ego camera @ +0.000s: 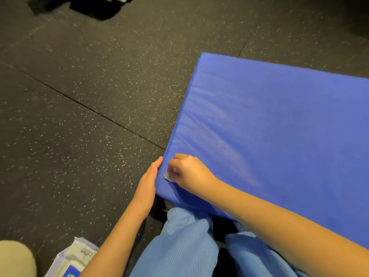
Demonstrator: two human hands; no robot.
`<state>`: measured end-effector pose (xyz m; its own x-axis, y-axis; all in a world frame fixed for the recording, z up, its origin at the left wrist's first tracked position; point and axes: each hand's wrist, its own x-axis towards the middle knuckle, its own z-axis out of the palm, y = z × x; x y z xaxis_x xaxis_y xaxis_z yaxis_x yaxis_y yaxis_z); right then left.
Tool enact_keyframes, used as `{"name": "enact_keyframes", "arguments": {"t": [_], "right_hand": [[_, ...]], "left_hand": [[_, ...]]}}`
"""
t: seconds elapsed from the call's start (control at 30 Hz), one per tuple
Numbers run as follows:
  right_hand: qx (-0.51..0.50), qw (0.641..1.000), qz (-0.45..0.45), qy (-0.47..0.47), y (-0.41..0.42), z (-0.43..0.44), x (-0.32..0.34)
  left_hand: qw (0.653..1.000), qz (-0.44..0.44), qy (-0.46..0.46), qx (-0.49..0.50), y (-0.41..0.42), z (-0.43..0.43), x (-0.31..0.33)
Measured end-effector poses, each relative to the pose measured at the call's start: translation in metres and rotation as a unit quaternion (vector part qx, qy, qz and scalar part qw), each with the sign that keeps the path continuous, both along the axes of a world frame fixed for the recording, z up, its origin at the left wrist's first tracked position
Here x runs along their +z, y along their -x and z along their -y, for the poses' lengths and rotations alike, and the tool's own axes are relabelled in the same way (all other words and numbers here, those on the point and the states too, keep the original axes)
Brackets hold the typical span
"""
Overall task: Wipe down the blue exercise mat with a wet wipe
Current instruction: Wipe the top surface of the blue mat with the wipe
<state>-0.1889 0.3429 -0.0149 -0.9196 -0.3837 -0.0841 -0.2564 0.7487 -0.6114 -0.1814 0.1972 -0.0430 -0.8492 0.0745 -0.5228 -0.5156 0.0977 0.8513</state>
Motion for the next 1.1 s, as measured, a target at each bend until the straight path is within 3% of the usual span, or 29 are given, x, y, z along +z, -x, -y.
{"name": "enact_keyframes", "arguments": {"t": [0.1,0.17,0.27,0.37,0.5,0.57,0.7,0.87,0.93,1.03,1.1], "right_hand": [[0.087,0.992,0.025,0.091,-0.009,0.028,0.002],[0.157,0.984,0.042,0.079,-0.018,0.032,-0.001],[0.092,0.996,0.011,0.016,0.008,0.025,-0.009],[-0.004,1.0,-0.001,0.022,0.022,0.015,-0.011],[0.104,0.992,0.036,0.057,-0.016,0.012,-0.005],[0.08,0.996,0.031,0.026,0.001,-0.003,-0.008],[-0.068,0.998,-0.004,0.005,0.024,-0.031,-0.024],[0.083,0.994,0.025,0.073,-0.031,-0.036,-0.01],[0.051,0.997,-0.019,0.056,-0.017,-0.058,-0.018],[-0.079,0.995,-0.039,0.035,-0.002,-0.079,-0.03],[-0.079,0.995,-0.044,0.048,-0.012,-0.074,-0.028]], "left_hand": [[0.999,0.023,-0.036,0.019,0.0,0.003,0.007],[0.997,0.041,-0.056,0.021,0.0,0.008,0.005],[0.997,0.042,-0.063,0.021,0.002,0.013,0.002],[0.997,0.041,-0.065,0.02,0.002,0.014,-0.001],[0.996,0.044,-0.072,0.002,0.001,0.013,-0.005],[0.997,0.039,-0.062,-0.008,0.002,0.012,-0.005],[1.0,0.006,0.013,-0.02,0.01,0.003,-0.001],[0.992,-0.029,0.113,-0.041,0.019,-0.014,-0.003],[0.983,-0.06,0.156,-0.071,0.013,-0.019,0.002],[0.973,-0.078,0.196,-0.092,0.008,-0.019,0.003],[0.97,-0.082,0.21,-0.091,0.007,-0.019,0.001]]}}
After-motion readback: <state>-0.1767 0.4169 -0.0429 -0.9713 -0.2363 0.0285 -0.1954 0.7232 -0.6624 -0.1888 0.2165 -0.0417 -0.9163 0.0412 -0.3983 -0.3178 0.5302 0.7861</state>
